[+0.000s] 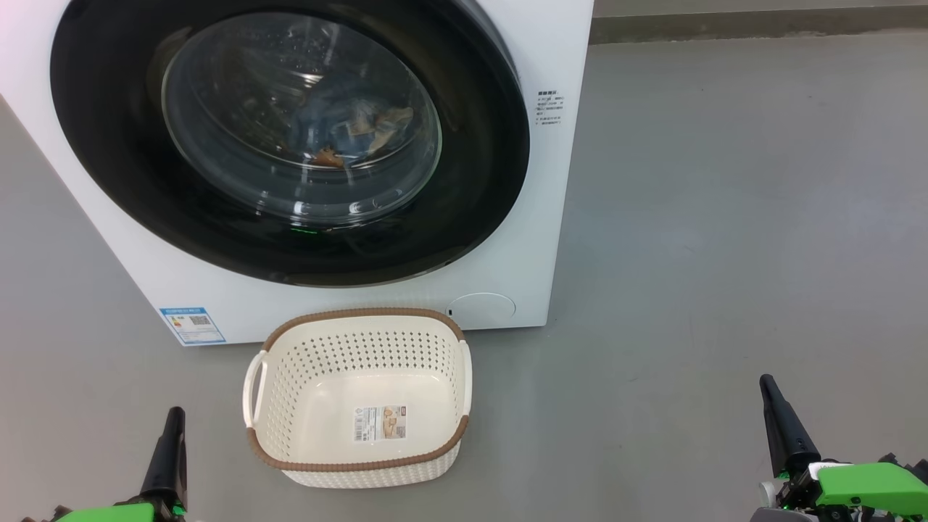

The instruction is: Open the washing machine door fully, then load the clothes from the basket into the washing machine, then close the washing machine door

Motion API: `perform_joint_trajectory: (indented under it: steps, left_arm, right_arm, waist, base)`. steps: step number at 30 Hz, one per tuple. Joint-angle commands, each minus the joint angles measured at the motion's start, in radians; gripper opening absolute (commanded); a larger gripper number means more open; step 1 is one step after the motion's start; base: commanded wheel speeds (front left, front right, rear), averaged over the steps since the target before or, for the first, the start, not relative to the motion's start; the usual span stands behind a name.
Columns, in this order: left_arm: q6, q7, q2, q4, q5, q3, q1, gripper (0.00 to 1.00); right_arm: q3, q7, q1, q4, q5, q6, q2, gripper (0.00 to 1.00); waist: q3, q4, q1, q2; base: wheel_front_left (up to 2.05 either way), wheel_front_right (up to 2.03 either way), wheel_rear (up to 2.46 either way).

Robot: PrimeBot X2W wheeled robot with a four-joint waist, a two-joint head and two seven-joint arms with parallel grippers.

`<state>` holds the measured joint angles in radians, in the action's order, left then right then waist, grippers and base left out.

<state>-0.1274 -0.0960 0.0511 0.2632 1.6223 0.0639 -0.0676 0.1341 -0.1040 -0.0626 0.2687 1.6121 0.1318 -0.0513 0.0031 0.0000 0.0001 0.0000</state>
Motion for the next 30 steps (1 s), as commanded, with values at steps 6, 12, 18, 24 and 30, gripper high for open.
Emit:
perform_joint_trajectory:
  steps: [6,12,18,24,30]
  left_arm:
    - [-0.003,-0.006,0.010,-0.019,-0.002,0.036,-0.039,0.00]
    - [-0.003,-0.007,0.009,-0.019,-0.003,0.037,-0.039,0.00]
    - [-0.003,-0.008,0.008,-0.018,-0.004,0.038,-0.039,0.00]
    - [-0.003,-0.009,0.007,-0.018,-0.005,0.039,-0.039,0.00]
    - [-0.003,-0.009,0.007,-0.018,-0.006,0.040,-0.039,0.00]
  right_arm:
    - [-0.023,-0.007,-0.045,-0.024,-0.001,-0.001,-0.002,0.00]
    - [-0.023,-0.007,-0.045,-0.024,-0.001,-0.001,-0.001,0.00]
    - [-0.023,-0.007,-0.045,-0.024,-0.002,-0.001,-0.001,0.00]
    - [-0.022,-0.008,-0.045,-0.024,-0.002,-0.001,-0.001,0.00]
    - [-0.022,-0.008,-0.045,-0.024,-0.002,-0.001,-0.001,0.00]
  waist:
    - [0.000,0.000,0.0000,0.0000]
    - [0.000,0.000,0.0000,0.0000]
    - [0.000,0.000,0.0000,0.0000]
    - [0.000,0.000,0.0000,0.0000]
    - [0.000,0.000,0.0000,0.0000]
  base:
    - [0.00,0.00,0.00]
    - [0.00,0.00,0.00]
    - [0.00,0.00,0.00]
    - [0.00,0.00,0.00]
    - [0.00,0.00,0.00]
